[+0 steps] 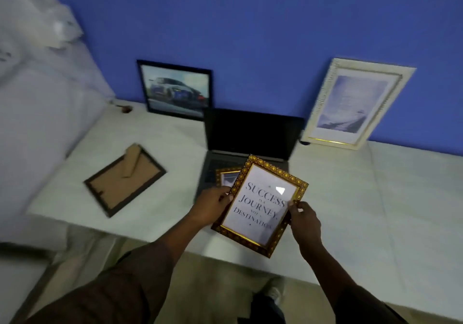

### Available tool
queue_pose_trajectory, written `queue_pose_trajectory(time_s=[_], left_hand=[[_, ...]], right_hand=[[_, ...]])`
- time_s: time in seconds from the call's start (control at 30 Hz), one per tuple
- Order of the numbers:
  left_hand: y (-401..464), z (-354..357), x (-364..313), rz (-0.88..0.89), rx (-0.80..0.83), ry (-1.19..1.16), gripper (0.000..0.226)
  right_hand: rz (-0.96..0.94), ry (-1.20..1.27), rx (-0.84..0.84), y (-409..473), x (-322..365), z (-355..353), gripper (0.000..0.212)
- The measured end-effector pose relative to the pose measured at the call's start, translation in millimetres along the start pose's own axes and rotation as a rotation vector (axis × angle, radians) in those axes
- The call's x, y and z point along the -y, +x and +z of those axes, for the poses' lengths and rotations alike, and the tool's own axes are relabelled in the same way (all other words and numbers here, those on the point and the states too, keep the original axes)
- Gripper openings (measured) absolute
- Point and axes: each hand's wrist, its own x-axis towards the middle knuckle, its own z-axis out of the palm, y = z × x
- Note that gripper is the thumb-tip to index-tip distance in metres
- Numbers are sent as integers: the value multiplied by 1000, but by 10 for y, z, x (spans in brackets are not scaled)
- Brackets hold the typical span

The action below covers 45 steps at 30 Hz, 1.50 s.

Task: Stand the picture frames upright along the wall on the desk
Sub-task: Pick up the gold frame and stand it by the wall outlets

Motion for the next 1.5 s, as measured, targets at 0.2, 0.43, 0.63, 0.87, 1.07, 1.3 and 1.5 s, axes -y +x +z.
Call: queue_pose_trajectory(time_s=[0.2, 0.43, 0.63, 0.87, 1.07, 1.3, 1.5], left_hand=[[-775, -1086, 774, -98, -252, -56, 23], [-1040, -1880, 1188, -199, -533, -125, 24], [-975, -2331, 1369, -323, -685, -196, 26], [-653, -2920, 1658, -403, -801, -266, 27], [-357, -3329, 1972, -397, -847, -253, 24], [202, -3697, 2612, -428, -754, -136, 15], [696, -4011, 3066, -463, -676, -121, 18]], right_hand=[[-247, -13, 181, -547, 902, 982, 24], [-462, -98, 317, -621, 1872, 1768, 24], [-538, -87, 448, -377, 2467, 2357, 22], [-601, -66, 604, -226, 3194, 2879, 26], [-640, -72, 629, -69, 3615, 3368, 30], [-620, -150, 659, 247, 3984, 4105, 33], [-520, -215, 741, 529, 4355, 4699, 42]])
